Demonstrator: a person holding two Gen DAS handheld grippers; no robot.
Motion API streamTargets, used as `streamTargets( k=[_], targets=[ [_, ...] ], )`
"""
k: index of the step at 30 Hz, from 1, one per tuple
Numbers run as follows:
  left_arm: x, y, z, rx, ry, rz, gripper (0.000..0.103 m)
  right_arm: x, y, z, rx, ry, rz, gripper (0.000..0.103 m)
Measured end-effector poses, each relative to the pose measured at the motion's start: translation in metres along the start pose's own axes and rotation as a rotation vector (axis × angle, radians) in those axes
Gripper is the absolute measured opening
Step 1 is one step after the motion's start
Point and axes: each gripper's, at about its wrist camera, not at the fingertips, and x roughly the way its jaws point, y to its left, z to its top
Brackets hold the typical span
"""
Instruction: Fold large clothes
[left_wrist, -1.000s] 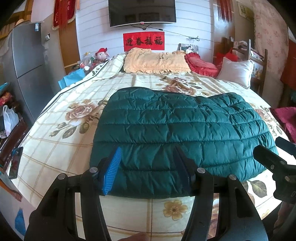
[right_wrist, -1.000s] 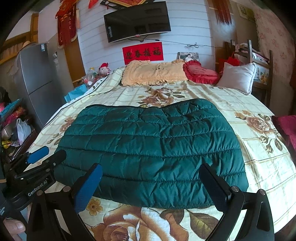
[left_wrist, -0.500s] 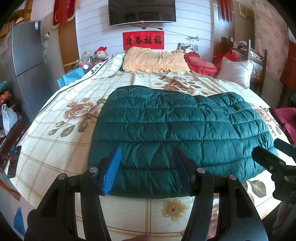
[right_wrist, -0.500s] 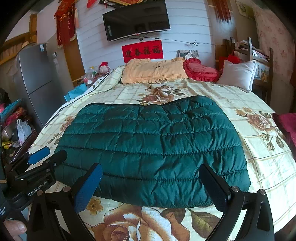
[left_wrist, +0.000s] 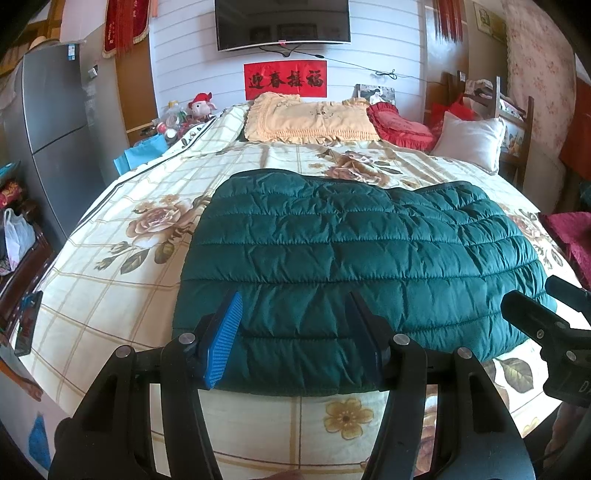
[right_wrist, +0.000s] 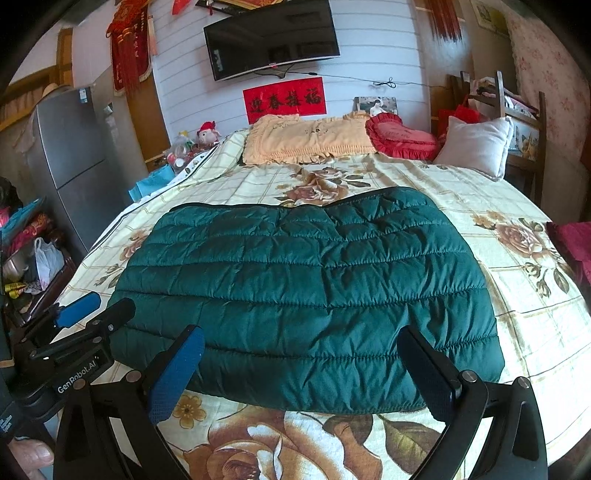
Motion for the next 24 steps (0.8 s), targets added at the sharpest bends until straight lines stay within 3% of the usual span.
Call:
streamTargets(
  k=[24],
  targets=[
    [0.0018, 0.0009, 0.0007, -0.004, -0.032, 0.004, 0.058, 0.0068, 0.0010, -0.0025, 0.009, 0.016, 0.007, 0.103]
  ],
)
